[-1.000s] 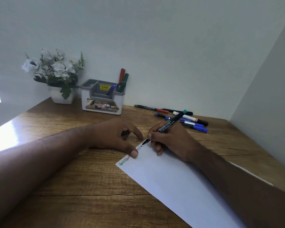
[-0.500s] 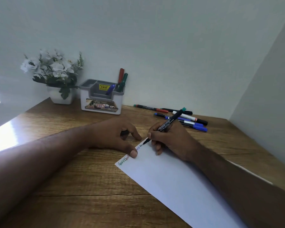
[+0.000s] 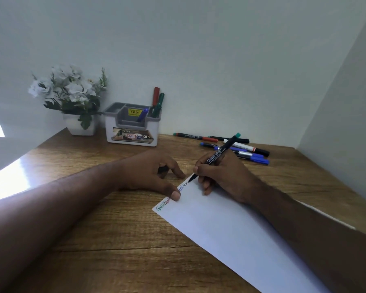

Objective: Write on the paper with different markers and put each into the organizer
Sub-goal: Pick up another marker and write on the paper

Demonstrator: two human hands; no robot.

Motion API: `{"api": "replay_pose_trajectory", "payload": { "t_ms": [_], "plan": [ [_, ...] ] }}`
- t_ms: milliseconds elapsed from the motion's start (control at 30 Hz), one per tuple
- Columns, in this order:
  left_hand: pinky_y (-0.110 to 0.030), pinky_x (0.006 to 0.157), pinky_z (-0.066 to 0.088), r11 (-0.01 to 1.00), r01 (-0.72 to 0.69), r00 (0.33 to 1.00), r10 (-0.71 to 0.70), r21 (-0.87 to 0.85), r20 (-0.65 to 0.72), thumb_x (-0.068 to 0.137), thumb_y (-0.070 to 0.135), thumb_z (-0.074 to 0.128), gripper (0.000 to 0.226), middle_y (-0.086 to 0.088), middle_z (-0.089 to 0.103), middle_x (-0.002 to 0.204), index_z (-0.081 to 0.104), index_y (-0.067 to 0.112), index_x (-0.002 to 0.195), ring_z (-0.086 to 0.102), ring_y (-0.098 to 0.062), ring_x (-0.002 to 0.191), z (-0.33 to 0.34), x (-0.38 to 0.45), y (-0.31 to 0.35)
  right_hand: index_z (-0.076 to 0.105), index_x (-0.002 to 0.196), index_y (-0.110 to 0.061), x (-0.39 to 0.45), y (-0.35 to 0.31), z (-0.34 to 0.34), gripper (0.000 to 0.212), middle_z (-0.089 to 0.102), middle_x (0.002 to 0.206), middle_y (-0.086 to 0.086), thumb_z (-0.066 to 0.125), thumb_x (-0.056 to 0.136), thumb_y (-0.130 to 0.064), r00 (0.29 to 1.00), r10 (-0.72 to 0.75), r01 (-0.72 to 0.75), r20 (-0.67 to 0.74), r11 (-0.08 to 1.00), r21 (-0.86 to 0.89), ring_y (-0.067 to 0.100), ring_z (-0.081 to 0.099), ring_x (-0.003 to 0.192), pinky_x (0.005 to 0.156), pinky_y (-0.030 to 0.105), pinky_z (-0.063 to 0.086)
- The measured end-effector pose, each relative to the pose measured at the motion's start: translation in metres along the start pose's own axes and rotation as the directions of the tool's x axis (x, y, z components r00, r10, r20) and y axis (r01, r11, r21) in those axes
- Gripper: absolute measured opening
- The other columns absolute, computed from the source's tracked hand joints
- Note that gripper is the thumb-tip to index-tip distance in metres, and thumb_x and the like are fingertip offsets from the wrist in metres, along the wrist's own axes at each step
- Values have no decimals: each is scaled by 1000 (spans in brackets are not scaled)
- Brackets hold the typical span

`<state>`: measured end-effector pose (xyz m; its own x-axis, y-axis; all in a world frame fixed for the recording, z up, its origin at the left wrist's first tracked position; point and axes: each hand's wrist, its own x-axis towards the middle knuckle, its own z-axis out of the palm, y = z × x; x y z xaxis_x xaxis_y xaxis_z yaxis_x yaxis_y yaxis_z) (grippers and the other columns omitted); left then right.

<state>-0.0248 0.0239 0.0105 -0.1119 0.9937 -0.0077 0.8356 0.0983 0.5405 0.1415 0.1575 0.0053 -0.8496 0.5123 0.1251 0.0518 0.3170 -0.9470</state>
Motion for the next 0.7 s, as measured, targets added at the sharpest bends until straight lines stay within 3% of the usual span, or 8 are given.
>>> {"api": "replay_pose_trajectory", "payload": {
  "t_ms": [133, 233, 333, 500, 567, 700],
  "plan": [
    [-38, 88, 51, 1000, -3, 1000, 3, 20, 10, 63, 59, 75, 57, 11, 63, 100, 64, 40, 115, 56, -8, 85, 0, 1, 0, 67, 70, -4, 0, -1, 0, 15, 62, 55, 11, 65, 84, 1, 1000, 5, -5, 4, 1000, -1, 16, 57, 41, 43, 26, 51],
    [-33, 79, 49, 1000, -9, 1000, 10, 18, -4, 64, 55, 76, 55, 10, 62, 92, 65, 38, 115, 54, -7, 78, 0, 0, 1, 66, 67, -6, 0, -1, 1, 18, 61, 53, 11, 65, 83, 2, 1000, 12, -12, -12, 1000, -5, 17, 56, 40, 42, 27, 51],
    [-33, 81, 48, 1000, -8, 1000, 8, 16, -8, 63, 56, 76, 55, 13, 60, 90, 65, 38, 114, 54, -8, 80, 1, -1, 1, 66, 67, -5, 0, -1, 1, 18, 61, 53, 11, 65, 84, 3, 1000, 3, -3, -25, 1000, -4, 17, 56, 41, 43, 28, 52],
    [-26, 77, 47, 1000, -9, 1000, 9, 8, -9, 66, 54, 78, 53, 13, 62, 95, 64, 39, 114, 55, -6, 84, 0, 0, -2, 68, 71, -5, -4, 0, 3, 14, 61, 52, 6, 65, 84, -1, 996, -61, 66, 61, 995, -77, 16, 53, 43, 43, 26, 49],
    [-21, 69, 41, 1000, 1, 1000, -1, 1, -9, 66, 53, 78, 52, 18, 60, 93, 64, 40, 115, 53, -3, 81, 0, 0, -1, 68, 69, -6, -3, 0, 2, 16, 60, 52, 7, 65, 84, -1, 998, -58, 59, 20, 996, -74, 17, 53, 42, 43, 27, 50],
    [-21, 66, 41, 1000, 2, 1000, -2, 2, -8, 65, 55, 77, 54, 7, 63, 100, 64, 39, 114, 54, -6, 79, 0, 1, -3, 66, 71, -3, -1, 2, 1, 14, 61, 54, 11, 64, 84, 0, 996, -54, 50, -77, 997, -53, 17, 54, 40, 42, 28, 51]
  ]
}}
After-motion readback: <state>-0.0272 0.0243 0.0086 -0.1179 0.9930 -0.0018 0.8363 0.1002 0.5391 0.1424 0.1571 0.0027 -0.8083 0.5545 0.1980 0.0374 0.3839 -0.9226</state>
